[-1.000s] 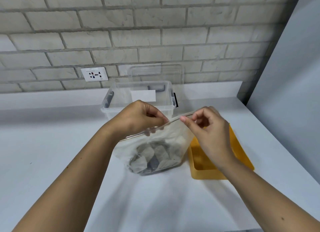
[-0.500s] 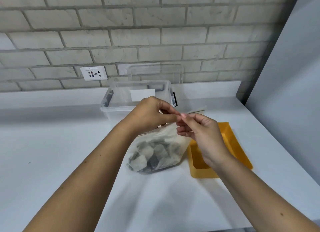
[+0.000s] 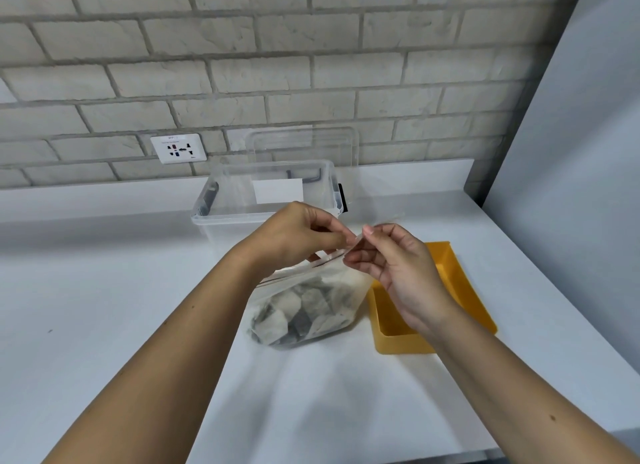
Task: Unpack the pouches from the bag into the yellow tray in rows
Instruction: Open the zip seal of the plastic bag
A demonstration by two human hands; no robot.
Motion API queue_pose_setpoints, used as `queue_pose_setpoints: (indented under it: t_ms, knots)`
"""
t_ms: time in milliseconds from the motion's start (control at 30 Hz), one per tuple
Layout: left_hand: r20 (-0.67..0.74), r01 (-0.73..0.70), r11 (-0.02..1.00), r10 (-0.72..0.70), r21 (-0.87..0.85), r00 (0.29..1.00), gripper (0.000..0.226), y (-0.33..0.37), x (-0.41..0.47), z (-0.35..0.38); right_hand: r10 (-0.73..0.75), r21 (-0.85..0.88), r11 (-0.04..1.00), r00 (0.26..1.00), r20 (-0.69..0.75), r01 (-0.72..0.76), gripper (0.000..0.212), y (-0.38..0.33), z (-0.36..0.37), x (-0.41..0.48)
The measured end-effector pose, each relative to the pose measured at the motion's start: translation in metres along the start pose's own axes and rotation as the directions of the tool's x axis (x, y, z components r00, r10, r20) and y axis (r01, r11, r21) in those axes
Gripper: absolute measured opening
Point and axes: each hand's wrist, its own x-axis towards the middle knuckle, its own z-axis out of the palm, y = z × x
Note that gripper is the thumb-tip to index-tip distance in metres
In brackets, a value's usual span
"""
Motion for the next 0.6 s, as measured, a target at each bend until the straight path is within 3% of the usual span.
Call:
queue_pose_setpoints:
  t_ms: [167,367,600]
  knots:
    - [-0.072,-0.028,0.996,0.034,0.084,0.997,0.007,-0.001,0.001,0.001,0.031,0.007,0.999,1.0,0.002,-0.031,0.006,-0.004,0.0,0.001]
    - [-0.088,-0.073,0.991,0.083,0.111,0.993,0.006,-0.002,0.0,0.009,0.033,-0.158,0.987,0.998,-0.054,-0.041,0.008,-0.013,0.002,0.005]
    - [-0.12,-0.082,0.991,0.095,0.104,0.988,0.002,-0.002,0.001,0.008,0.068,-0.102,0.992,0.996,-0.055,-0.073,0.005,-0.015,0.005,0.008]
